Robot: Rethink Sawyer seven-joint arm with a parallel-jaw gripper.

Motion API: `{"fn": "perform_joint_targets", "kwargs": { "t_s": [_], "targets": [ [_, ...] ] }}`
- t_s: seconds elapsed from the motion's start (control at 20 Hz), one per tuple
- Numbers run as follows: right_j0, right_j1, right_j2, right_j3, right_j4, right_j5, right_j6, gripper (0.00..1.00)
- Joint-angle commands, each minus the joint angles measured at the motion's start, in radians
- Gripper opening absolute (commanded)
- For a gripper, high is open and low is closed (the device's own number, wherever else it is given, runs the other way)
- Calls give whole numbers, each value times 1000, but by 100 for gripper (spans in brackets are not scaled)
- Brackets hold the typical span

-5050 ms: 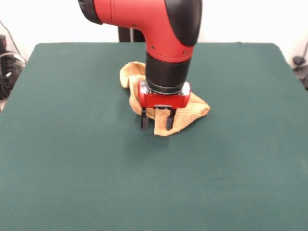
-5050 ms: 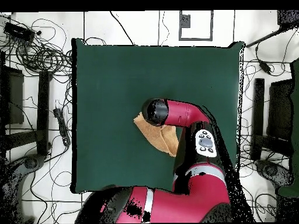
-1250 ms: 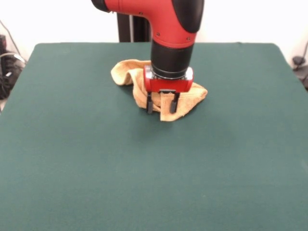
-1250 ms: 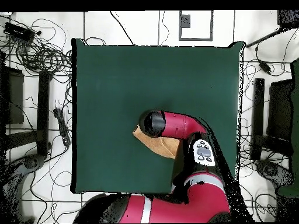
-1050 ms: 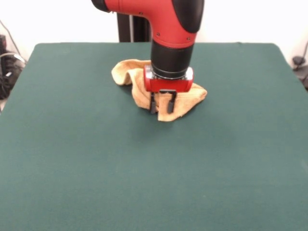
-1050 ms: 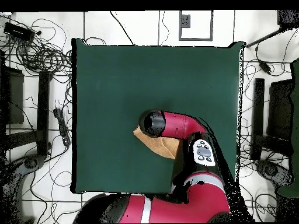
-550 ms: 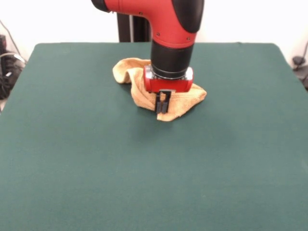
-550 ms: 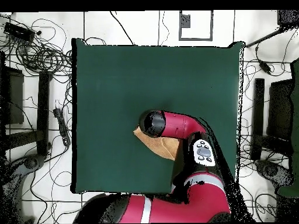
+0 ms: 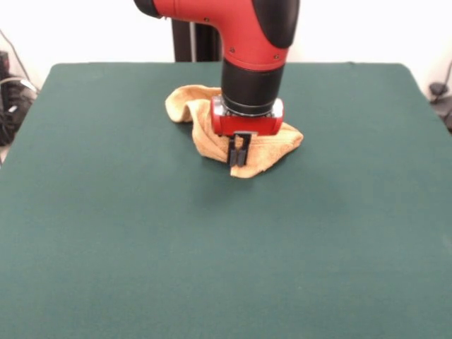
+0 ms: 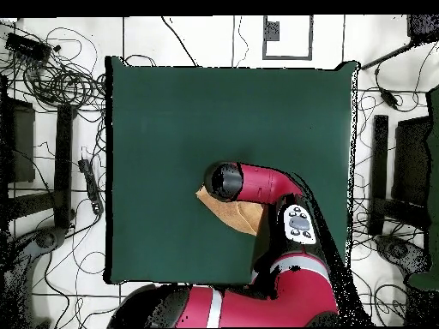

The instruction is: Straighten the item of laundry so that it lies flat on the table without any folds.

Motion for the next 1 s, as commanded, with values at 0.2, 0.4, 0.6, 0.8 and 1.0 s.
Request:
{"fn": "perform_joint_targets", "kwargs": {
  "t_s": [0.2, 0.4, 0.6, 0.8, 1.0],
  "targets": [
    [29, 67, 52, 15, -6, 32, 129, 0],
    [22, 61, 56, 26, 3, 27, 138, 0],
    [18, 63, 60, 19, -6, 36, 120, 0],
    [16, 56, 64, 24, -11, 40, 109, 0],
    [19, 52, 63, 25, -5, 45, 116, 0]
  ]
}}
